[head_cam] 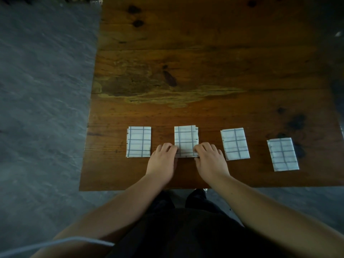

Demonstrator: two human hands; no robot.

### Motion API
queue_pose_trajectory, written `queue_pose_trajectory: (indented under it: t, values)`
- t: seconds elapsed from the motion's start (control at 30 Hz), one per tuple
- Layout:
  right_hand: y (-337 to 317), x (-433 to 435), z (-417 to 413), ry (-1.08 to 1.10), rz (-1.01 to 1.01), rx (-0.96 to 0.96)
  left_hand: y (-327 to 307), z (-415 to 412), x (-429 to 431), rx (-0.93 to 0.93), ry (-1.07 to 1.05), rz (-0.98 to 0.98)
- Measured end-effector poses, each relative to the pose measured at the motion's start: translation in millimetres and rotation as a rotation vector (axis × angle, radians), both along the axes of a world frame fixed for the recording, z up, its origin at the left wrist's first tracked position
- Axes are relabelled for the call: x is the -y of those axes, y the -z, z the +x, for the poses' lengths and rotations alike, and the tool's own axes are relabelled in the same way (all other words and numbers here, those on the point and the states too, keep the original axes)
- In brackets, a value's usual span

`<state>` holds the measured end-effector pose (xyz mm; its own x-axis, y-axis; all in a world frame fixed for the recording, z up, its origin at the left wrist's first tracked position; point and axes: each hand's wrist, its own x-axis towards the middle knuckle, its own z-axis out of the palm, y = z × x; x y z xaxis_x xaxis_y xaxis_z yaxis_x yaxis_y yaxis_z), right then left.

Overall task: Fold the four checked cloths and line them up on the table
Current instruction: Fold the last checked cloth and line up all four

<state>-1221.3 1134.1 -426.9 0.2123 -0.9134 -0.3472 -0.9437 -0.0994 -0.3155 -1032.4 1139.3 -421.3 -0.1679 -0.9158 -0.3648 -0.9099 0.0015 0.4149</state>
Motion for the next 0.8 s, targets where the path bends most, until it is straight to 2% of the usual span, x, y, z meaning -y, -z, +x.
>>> queue_pose_trajectory:
  t: [0.23,0.4,0.57,0.8]
  values:
    - [-13.5,-7.4,-42.5,0.109,-0.026,0.071,-14.8,-42.0,3.3,-0.046,0.063,-0.046]
    - [-15.9,-9.2,-105.2,0.111,-0.054,0.016,-15.8,-99.1,6.6,-0.077,0.097,-0.035]
    - [-7.9,-6.7,-157.6,0.160,-0.032,-0.031,-13.3,-146.0,7.8,-0.033,0.091,0.016]
    - [1.7,1.6,-171.5,0.107,0.017,-0.017,-3.1,-176.1,8.2,0.012,0.092,0.050]
